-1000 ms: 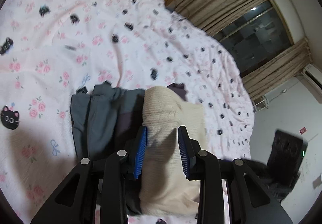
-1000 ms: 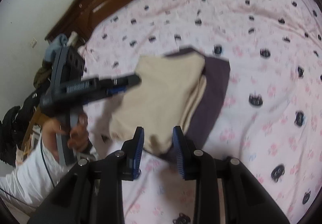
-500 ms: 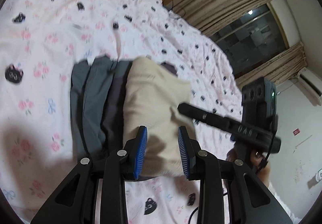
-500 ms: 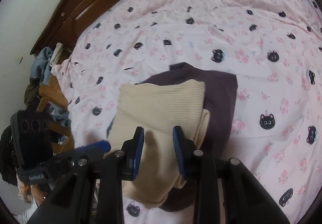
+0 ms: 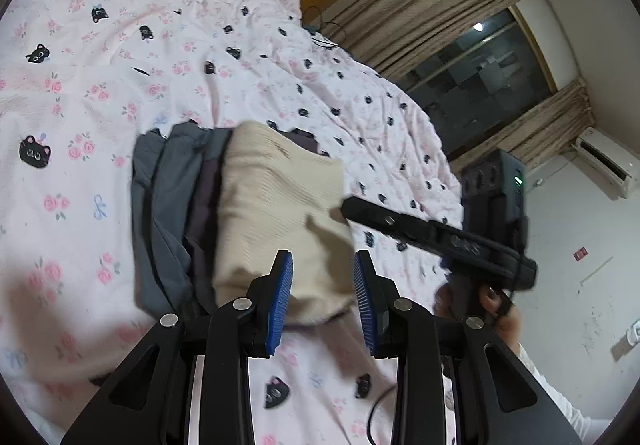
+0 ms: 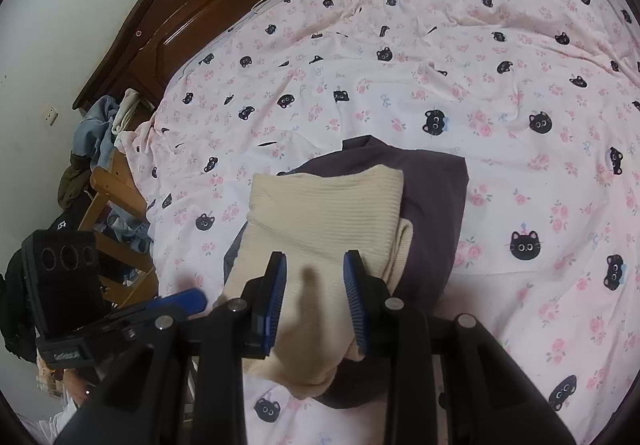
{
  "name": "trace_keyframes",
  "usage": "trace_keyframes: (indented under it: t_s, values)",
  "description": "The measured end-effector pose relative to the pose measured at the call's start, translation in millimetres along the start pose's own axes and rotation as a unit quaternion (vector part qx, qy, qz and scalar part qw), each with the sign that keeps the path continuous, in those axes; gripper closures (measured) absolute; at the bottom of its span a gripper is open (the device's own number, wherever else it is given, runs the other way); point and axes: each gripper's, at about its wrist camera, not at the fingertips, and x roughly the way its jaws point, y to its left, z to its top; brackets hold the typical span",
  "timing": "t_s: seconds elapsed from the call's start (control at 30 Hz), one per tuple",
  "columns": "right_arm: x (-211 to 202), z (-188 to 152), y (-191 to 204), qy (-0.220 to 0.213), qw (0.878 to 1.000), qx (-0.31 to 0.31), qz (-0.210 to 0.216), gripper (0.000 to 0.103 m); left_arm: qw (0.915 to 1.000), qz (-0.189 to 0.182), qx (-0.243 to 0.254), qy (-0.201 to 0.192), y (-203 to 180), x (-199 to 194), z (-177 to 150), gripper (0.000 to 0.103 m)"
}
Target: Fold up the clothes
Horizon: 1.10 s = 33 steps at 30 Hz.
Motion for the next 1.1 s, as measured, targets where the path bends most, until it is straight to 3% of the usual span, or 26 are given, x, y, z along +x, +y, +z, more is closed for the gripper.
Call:
trace_keyframes:
  t_s: [0.17, 0.27, 0.33, 0.57, 0.73, 0.87, 0.97, 1.1]
  values:
    - [-0.8, 7.4, 0.1, -0.008, 1.0, 0.001, -0.01, 0.071, 0.9999, -0.005, 0.009, -0.003, -9.8, -8.8, -10.9, 0.076]
    - [0.5, 14.5, -0.1, -0.015, 1.0, 0.004, -0.025, 0.071, 0.9997, 0.015, 0.008, 0.017, -4.2, 3.6, -20.6, 0.077]
    - [3.1, 19.1, -0.9, -0.018, 0.999, 0.006, -0.039, 0.058, 0.9992, 0.028, 0.007, 0.029, -0.3, 11.3, -26.5, 0.077]
    - [21.6, 22.9, -12.3, 0.009, 0.997, 0.015, -0.069, 0.058, 0.9994, 0.016, -0.006, 0.029, 3.5, 12.6, -29.0, 0.077]
    - [7.8, 20.4, -8.0, -0.017, 0.997, 0.003, -0.069, 0.058, 0.9998, -0.014, 0.009, 0.009, -8.7, -7.2, -20.8, 0.076]
    - [-8.9, 18.1, 2.8, -0.044, 0.996, -0.023, -0.078, 0.058, 0.9992, -0.006, 0.019, -0.036, -10.2, -27.6, 5.5, 0.073]
    - [-17.5, 12.2, 12.3, -0.049, 0.997, -0.039, -0.048, 0.058, 0.998, 0.017, 0.02, -0.057, -3.0, -29.8, 33.0, 0.073]
    - [-18.1, -6.1, 33.8, -0.024, 0.996, -0.08, 0.014, 0.058, 0.9973, 0.052, 0.012, -0.051, 15.4, -9.7, 66.6, 0.073]
